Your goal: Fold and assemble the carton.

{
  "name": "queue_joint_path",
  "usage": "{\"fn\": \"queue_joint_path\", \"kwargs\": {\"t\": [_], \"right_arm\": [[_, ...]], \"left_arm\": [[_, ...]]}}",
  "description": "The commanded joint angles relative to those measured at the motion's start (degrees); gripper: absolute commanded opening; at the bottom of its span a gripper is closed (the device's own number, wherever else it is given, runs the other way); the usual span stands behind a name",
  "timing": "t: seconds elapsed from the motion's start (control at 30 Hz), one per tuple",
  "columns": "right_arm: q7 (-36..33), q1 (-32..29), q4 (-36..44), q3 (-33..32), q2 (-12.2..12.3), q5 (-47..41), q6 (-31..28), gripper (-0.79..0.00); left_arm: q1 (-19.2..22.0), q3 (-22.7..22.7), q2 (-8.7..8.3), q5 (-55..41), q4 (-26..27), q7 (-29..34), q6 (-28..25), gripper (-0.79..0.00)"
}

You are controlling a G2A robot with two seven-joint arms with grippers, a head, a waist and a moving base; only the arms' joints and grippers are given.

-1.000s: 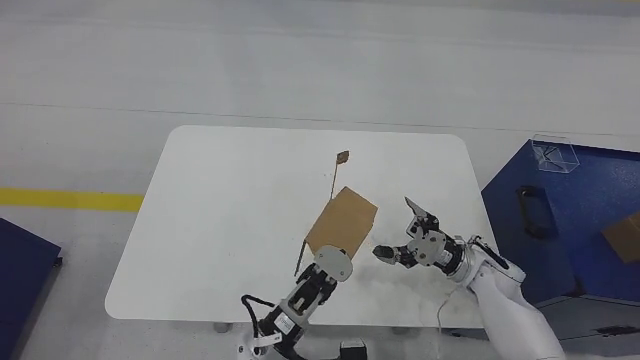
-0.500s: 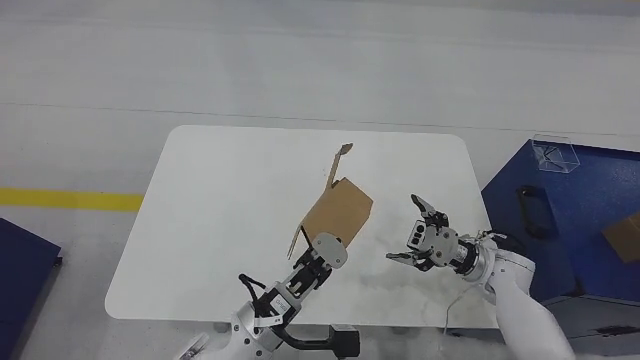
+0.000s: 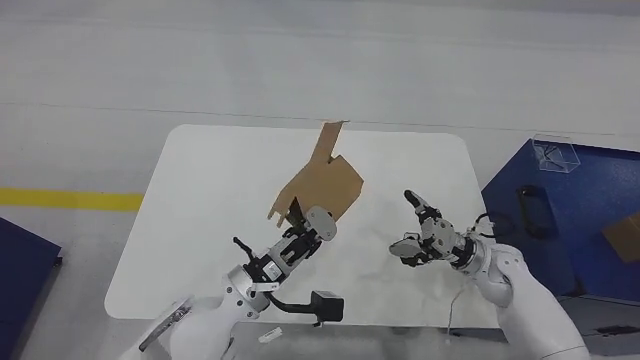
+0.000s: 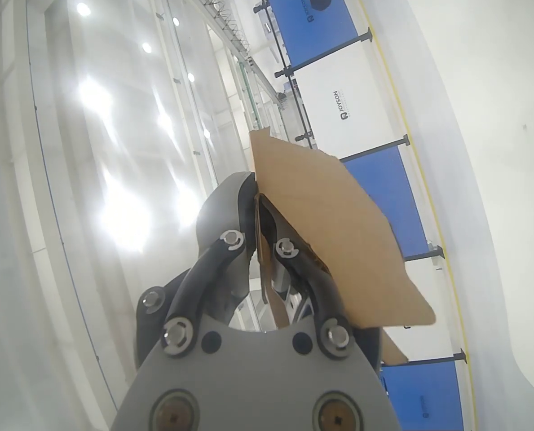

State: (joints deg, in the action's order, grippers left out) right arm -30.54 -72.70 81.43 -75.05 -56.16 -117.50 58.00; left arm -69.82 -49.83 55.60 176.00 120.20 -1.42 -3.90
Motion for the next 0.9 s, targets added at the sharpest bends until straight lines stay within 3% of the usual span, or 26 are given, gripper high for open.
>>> {"fn": "queue_joint_path", "kwargs": {"t": [0.0, 0.47, 0.7, 0.87], "right_arm": [[-0.97, -0.01, 0.0, 0.0, 0.0, 5.09, 0.0, 0.0], [-0.97, -0.01, 0.0, 0.0, 0.0, 5.09, 0.0, 0.0], [1.7, -0.8, 0.09, -1.55, 0.15, 1.25, 0.0, 0.0], [4.91, -1.61, 0.48, -3.03, 0.85, -2.43, 0.0, 0.0]], "left_arm": [[0.0, -0.01, 0.01, 0.0, 0.0, 0.0, 0.01, -0.785], [0.15, -0.11, -0.02, 0.0, -0.09, -0.12, -0.04, -0.785], [9.89, 1.23, -2.47, 0.0, -3.72, -5.74, -2.3, -0.785], [19.62, 7.24, -5.48, 0.0, -6.54, -7.72, -0.73, -0.785]]}}
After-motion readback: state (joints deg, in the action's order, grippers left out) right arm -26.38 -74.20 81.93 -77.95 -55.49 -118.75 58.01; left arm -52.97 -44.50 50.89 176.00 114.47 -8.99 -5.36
